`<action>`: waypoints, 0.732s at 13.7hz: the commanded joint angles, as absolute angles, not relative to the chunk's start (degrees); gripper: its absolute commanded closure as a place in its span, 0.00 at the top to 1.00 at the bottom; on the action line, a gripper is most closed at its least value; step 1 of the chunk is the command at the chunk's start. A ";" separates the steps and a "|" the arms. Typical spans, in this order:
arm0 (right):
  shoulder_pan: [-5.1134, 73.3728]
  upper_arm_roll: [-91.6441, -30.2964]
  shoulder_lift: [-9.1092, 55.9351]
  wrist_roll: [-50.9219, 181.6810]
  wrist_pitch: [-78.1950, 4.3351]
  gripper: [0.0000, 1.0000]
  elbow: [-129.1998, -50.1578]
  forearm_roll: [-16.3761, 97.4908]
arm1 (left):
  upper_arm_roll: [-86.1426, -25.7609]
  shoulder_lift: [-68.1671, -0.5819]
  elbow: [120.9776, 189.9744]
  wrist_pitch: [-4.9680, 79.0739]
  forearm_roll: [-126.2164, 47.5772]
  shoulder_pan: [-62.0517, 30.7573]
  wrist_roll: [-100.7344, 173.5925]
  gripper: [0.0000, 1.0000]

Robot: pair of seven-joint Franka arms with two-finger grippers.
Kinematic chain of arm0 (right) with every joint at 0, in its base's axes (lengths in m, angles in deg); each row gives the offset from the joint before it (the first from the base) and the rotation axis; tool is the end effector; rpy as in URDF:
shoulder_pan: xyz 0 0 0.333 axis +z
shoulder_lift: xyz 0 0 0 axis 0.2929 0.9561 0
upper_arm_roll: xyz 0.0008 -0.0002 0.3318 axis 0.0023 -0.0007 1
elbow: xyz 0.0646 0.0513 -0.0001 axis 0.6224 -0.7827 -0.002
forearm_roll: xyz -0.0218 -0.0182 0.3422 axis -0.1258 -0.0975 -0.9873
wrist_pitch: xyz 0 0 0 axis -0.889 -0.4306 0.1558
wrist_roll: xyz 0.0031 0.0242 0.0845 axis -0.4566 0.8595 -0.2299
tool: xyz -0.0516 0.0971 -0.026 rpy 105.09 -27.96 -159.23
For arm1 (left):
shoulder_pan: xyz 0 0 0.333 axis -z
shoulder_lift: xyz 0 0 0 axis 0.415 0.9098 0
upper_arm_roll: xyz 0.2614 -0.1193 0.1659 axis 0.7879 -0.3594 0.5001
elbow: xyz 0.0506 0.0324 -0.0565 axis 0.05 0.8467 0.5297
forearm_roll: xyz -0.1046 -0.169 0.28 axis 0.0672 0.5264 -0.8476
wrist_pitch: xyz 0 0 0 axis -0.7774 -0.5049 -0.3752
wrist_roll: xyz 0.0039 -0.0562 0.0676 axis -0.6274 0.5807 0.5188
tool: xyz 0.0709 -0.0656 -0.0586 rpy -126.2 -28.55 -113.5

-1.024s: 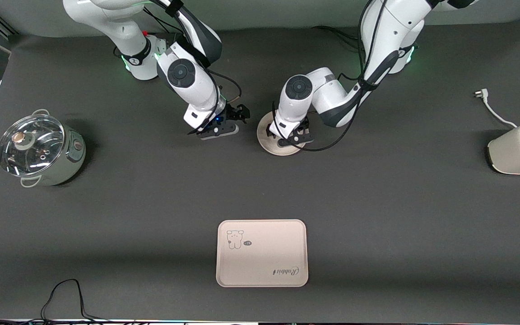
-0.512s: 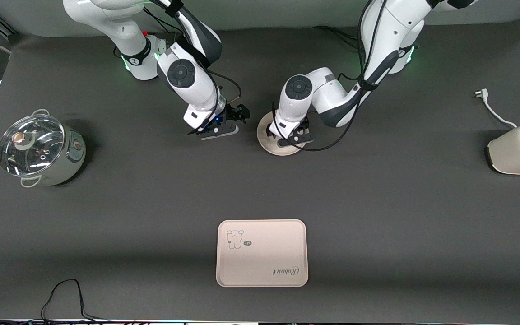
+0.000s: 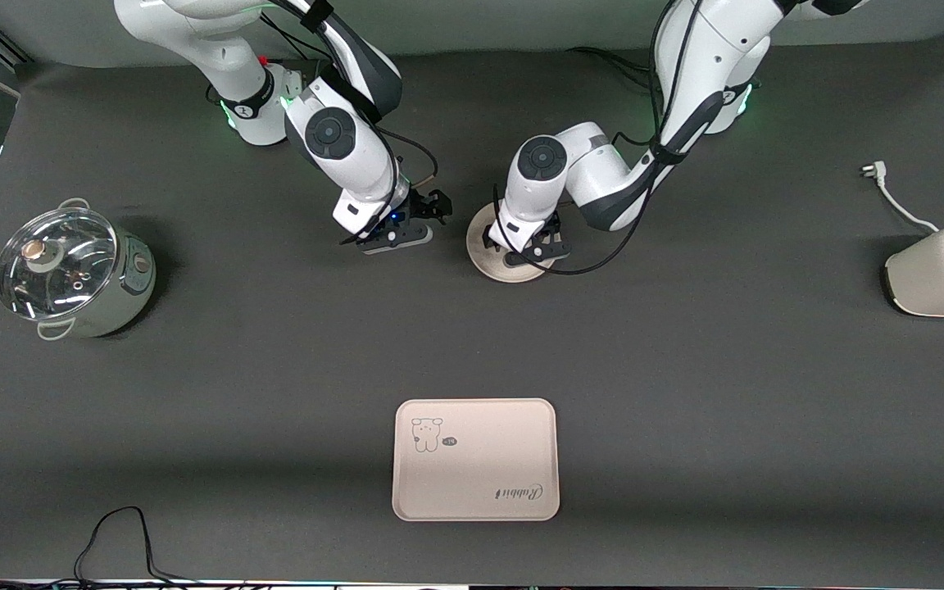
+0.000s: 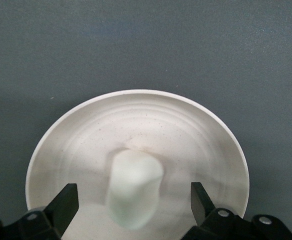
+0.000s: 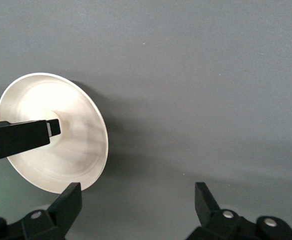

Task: Place bun in plate and plate on tray
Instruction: 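Lower the bun onto the plate and open the left gripper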

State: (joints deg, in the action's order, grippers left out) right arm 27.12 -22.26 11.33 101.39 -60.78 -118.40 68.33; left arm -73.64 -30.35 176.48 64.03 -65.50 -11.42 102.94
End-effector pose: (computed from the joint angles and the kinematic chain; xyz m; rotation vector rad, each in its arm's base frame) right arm 0.3791 0.3505 0.3487 -2.9443 -0.1254 0.1561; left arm 0.3749 -0.4118 0.2612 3.0454 0.3628 -0.1477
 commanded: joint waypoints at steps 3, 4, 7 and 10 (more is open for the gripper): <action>27.93 -22.56 12.34 104.76 -64.12 1.00 -118.80 69.40 | -73.49 -32.65 174.77 60.02 -66.42 -11.60 103.99 1.00; 28.89 -22.56 12.69 104.78 -64.91 1.00 -118.80 69.32 | -73.49 -33.44 172.85 55.99 -66.33 -11.69 103.63 1.00; 29.07 -22.56 14.53 104.78 -68.60 1.00 -120.20 69.67 | -73.57 -33.81 162.94 42.45 -65.37 -13.35 100.49 1.00; 29.95 -22.56 17.60 105.30 -72.21 1.00 -120.21 70.28 | -72.87 -33.98 151.51 29.62 -59.75 -17.21 89.61 1.00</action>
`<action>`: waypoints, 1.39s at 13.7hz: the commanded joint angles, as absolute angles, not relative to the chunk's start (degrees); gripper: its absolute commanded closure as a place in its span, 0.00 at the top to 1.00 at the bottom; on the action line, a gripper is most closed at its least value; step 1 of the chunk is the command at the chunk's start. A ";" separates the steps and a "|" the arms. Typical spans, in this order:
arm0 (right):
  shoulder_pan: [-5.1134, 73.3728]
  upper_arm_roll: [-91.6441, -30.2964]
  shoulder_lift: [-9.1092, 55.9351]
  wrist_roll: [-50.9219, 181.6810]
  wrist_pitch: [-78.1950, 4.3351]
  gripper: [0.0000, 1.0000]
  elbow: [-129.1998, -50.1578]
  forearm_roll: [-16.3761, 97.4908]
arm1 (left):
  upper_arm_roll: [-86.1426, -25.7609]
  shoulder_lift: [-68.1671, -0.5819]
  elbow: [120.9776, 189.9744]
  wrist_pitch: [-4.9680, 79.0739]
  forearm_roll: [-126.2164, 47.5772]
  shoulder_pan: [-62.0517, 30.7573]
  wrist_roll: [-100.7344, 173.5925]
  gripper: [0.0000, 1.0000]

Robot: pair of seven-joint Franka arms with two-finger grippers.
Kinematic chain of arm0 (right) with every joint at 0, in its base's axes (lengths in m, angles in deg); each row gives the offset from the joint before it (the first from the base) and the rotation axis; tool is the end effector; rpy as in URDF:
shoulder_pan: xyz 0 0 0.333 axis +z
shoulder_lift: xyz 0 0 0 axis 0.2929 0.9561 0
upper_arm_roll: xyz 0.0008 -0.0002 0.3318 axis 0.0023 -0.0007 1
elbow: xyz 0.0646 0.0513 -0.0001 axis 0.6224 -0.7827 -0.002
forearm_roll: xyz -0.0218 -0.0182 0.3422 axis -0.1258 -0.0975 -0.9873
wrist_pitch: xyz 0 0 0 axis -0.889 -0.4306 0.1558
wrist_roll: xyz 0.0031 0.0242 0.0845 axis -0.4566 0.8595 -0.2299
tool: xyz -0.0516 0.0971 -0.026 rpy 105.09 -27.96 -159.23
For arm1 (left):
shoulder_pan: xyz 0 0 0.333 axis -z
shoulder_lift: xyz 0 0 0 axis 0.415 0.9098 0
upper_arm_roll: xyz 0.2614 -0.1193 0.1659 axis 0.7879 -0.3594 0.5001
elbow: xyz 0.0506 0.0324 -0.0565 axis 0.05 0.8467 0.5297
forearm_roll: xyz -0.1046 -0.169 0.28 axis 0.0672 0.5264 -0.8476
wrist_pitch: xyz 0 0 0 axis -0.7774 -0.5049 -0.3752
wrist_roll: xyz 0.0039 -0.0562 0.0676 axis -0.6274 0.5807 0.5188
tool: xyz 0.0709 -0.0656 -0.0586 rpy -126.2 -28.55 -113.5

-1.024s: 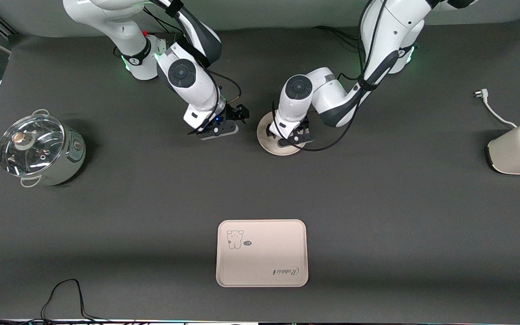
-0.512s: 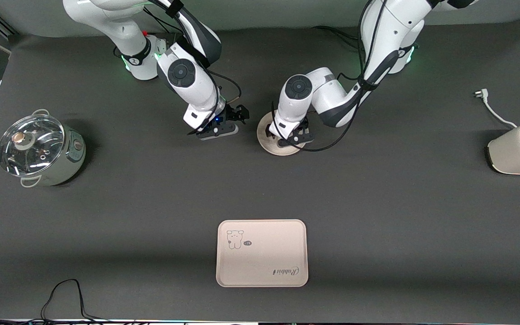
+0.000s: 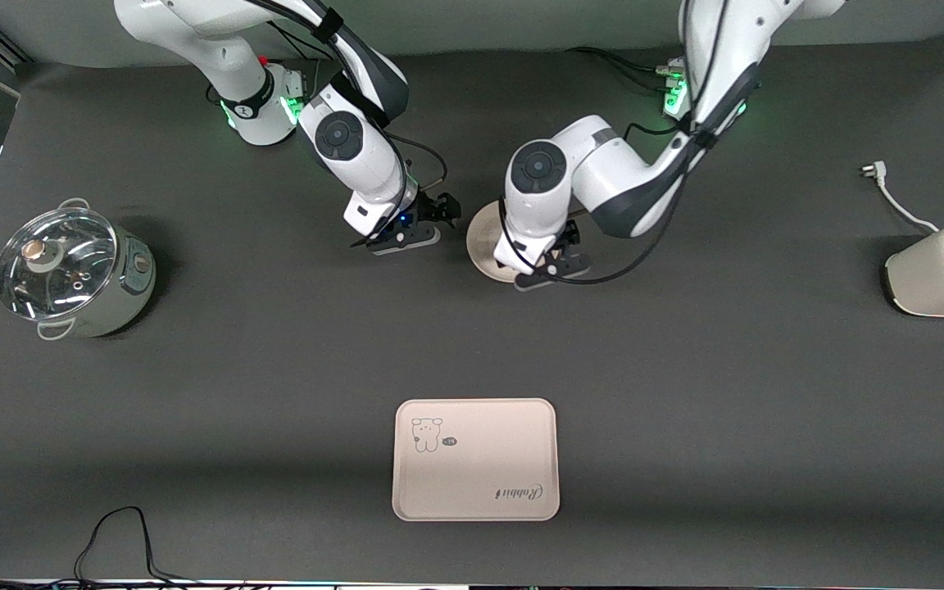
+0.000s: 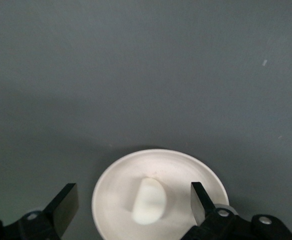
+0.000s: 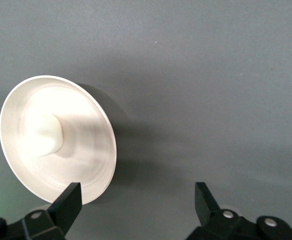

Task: Place bun in plate and plate on tray
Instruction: 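Raise the left gripper away while the right gripper grips the plate rim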

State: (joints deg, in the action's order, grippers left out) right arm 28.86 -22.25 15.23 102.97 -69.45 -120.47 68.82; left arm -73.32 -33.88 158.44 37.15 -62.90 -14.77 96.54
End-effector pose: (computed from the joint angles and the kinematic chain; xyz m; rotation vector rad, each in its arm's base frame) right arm 0.3741 0.3629 0.3193 -2.9032 -0.1025 0.1133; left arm 0.4555 -0.3845 0.3646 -3.0444 -0.4216 0.1452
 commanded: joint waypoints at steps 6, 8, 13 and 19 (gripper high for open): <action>31.35 -22.56 27.61 106.01 -81.09 1.00 -117.23 72.22 | -54.47 -40.11 140.93 18.94 -49.92 -20.22 62.47 1.00; 32.85 -22.82 30.26 107.23 -81.18 0.99 -114.94 72.91 | -45.05 -42.67 141.37 17.81 -48.23 -19.69 50.16 1.00; 33.29 -23.09 34.22 123.37 -80.83 0.92 -112.48 93.00 | -33.51 -50.22 146.27 14.81 -49.10 -20.83 37.27 1.00; 33.20 -23.18 36.25 127.54 -80.83 0.33 -111.59 99.29 | -37.77 -54.81 150.25 13.85 -52.00 -26.17 37.89 1.00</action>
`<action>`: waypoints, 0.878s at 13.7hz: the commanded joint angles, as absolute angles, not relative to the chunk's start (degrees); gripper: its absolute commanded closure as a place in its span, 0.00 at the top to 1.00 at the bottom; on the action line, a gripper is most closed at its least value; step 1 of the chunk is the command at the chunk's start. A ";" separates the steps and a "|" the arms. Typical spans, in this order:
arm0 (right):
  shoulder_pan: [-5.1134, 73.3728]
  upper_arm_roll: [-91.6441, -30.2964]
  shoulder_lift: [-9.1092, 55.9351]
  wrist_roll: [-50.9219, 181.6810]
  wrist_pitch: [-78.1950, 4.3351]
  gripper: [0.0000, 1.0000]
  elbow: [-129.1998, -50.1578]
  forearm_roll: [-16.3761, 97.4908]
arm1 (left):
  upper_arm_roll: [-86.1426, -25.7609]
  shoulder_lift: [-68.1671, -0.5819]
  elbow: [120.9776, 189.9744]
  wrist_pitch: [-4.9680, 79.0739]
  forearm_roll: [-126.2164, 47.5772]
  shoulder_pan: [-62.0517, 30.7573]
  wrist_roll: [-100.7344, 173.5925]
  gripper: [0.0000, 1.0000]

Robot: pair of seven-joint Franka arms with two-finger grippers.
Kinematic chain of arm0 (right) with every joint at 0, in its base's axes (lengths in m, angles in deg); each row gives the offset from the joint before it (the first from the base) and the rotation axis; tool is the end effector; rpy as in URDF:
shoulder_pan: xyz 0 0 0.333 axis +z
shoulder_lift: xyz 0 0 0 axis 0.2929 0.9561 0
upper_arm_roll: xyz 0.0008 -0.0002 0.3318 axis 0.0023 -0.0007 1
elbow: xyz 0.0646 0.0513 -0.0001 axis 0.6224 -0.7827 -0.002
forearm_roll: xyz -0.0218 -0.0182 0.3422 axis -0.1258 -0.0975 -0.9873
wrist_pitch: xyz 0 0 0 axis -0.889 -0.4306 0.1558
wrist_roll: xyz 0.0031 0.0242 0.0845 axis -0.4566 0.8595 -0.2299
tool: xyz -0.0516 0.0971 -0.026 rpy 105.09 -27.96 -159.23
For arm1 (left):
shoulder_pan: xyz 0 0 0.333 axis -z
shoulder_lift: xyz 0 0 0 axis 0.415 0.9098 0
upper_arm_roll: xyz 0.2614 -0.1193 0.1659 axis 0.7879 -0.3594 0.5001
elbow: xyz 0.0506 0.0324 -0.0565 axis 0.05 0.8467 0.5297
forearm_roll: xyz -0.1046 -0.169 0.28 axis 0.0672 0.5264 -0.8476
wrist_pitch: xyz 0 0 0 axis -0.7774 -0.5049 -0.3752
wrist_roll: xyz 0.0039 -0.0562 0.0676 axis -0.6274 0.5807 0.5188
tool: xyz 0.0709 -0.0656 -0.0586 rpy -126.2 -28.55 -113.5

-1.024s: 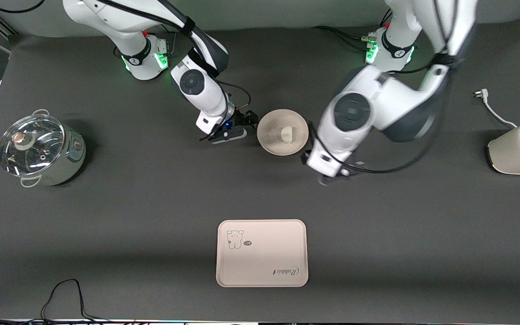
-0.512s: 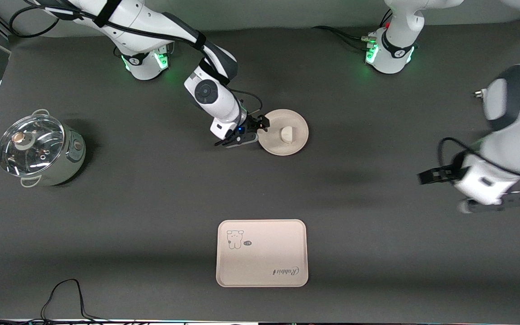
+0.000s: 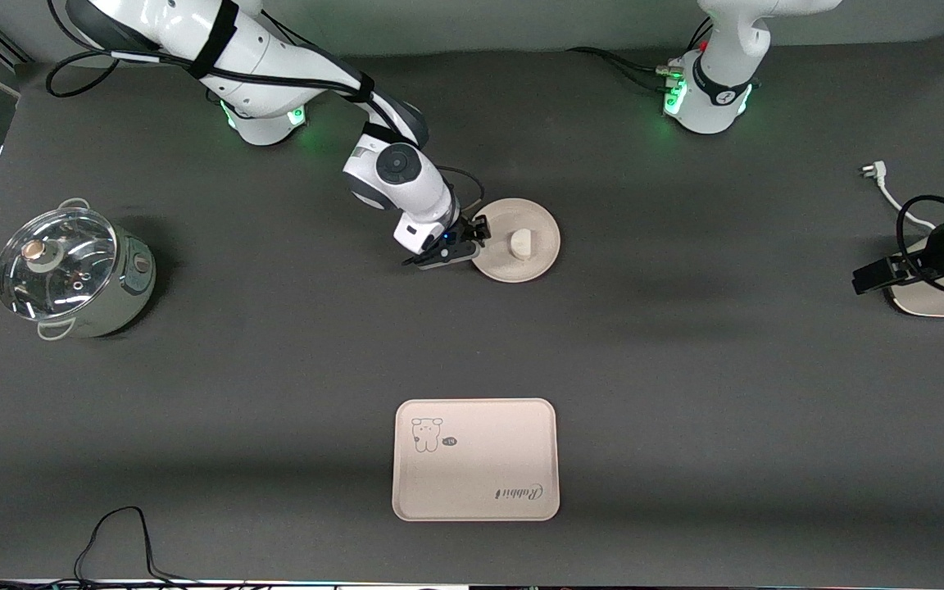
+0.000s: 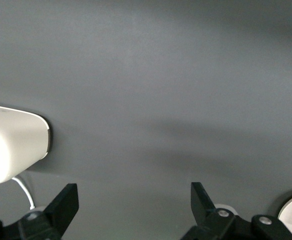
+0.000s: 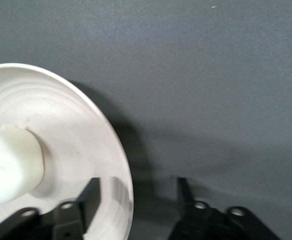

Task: Place bun in plate and plate on tray
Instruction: 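Raise the left gripper away while the right gripper grips the plate rim, then carry the plate with bun onto the white tray with the right gripper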

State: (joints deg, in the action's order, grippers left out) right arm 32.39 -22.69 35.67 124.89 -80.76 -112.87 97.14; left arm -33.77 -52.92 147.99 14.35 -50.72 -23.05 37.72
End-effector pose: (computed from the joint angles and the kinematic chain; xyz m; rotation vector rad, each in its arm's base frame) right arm 0.3766 0.4228 0.2204 -2.9041 -0.1365 0.0514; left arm 0.5422 0.0257 0.5608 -3.0733 -0.2667 0.1287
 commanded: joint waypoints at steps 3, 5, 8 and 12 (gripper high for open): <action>33.03 -23.18 36.07 128.68 -80.66 0.00 -111.42 99.20 | -38.06 -54.72 149.72 12.18 -54.46 -25.31 37.10 1.00; 32.94 -23.18 35.20 128.77 -80.13 0.00 -111.42 99.11 | -38.15 -54.55 149.11 12.09 -54.46 -25.22 37.01 1.00; 32.50 -23.26 32.48 128.77 -75.49 0.00 -110.11 98.94 | -37.98 -54.72 148.84 11.74 -54.46 -25.31 36.92 1.00; 31.45 -25.29 30.97 128.07 -71.61 0.00 -104.50 98.67 | -37.89 -53.58 147.61 11.11 -54.29 -25.75 36.84 1.00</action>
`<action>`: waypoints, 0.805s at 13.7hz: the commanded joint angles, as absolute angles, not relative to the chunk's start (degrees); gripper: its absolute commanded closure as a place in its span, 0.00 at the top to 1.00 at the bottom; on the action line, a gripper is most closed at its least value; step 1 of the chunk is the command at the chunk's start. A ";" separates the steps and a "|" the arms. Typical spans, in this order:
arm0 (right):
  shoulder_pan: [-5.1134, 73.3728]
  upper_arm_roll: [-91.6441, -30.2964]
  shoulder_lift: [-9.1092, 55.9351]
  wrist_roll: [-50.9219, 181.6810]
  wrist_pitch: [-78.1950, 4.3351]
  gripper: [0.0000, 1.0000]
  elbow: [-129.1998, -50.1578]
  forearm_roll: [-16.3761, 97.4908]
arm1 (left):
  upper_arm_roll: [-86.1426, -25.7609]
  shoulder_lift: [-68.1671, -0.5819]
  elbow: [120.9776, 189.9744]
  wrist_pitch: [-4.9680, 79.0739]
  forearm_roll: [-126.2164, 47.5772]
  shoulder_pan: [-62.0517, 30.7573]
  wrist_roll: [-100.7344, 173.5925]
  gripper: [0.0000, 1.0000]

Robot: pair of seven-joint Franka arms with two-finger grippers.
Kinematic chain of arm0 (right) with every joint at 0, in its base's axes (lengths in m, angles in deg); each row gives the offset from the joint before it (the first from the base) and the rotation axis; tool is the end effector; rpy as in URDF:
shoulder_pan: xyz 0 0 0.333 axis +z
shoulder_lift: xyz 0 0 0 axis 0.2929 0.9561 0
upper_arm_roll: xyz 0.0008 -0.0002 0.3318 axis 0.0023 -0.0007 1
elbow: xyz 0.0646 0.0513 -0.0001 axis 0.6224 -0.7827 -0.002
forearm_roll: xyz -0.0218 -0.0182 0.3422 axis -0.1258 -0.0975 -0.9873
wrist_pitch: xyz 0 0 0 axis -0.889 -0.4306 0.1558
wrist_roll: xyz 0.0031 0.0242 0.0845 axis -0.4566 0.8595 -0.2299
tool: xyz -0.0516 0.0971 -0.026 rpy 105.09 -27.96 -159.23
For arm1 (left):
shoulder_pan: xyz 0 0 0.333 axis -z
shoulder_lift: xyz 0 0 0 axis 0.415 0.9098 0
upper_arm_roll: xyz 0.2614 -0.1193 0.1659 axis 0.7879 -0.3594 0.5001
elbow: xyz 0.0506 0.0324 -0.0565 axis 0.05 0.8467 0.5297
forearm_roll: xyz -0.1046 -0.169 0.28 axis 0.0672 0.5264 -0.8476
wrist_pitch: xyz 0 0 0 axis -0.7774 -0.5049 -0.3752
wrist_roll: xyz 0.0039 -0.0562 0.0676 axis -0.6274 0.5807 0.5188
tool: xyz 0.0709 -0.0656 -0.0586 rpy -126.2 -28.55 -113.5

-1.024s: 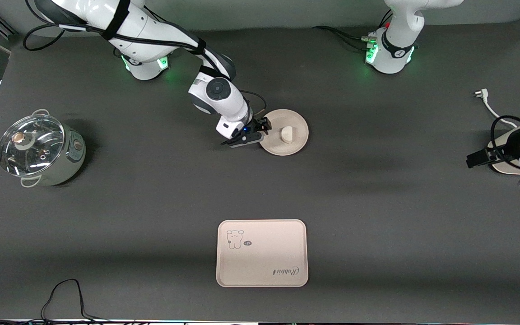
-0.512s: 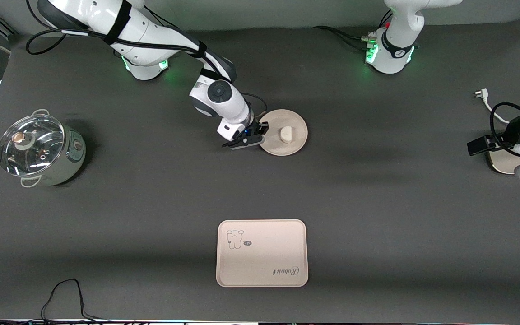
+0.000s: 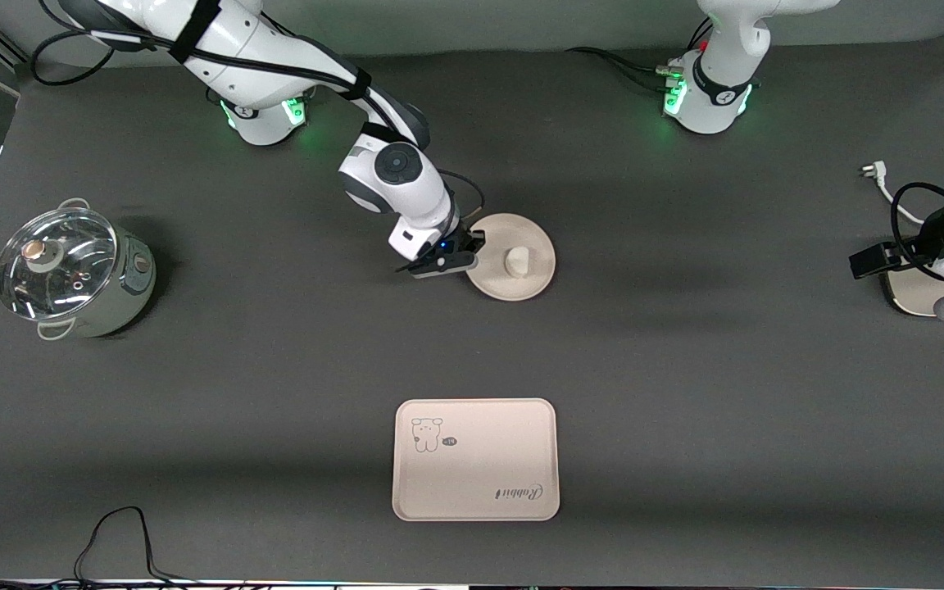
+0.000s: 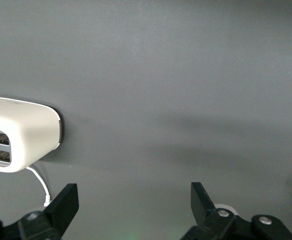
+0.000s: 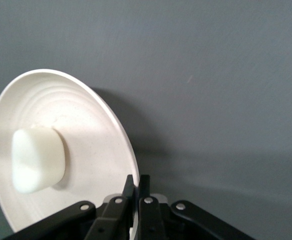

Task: Place bun in plate and plate on tray
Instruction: 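Carry the plate with bun onto the white tray with the right gripper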

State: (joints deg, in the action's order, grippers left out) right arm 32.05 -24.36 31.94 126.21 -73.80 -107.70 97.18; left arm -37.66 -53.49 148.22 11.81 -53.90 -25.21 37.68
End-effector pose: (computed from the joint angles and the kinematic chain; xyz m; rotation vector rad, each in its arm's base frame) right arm 0.4173 0.4162 0.2641 -2.9535 -0.0526 -0.0514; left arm 0.5347 0.0176 0.5614 -3.0245 -0.2096 0.1796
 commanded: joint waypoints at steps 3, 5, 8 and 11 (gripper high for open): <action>29.52 -26.07 34.30 126.32 -69.60 0.00 -94.85 98.59 | -37.80 -52.88 146.99 11.21 -54.82 -25.66 36.83 1.00; 28.99 -27.21 37.29 119.93 -66.78 0.00 -86.15 95.19 | -37.80 -52.61 146.82 11.21 -54.90 -25.93 34.74 1.00; 28.90 -33.35 44.04 101.76 -66.42 0.00 -73.32 81.49 | -37.80 -52.00 146.91 12.09 -54.90 -26.19 33.93 1.00; 29.16 -34.87 53.53 95.55 -66.50 0.00 -60.22 75.82 | -37.80 -51.82 146.99 12.09 -54.90 -26.19 33.93 1.00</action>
State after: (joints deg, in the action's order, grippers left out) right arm 27.72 -34.89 44.62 98.80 -67.57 -71.91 77.84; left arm -37.67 -52.44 148.11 12.12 -54.19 -25.94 35.18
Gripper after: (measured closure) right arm 0.952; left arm 0.000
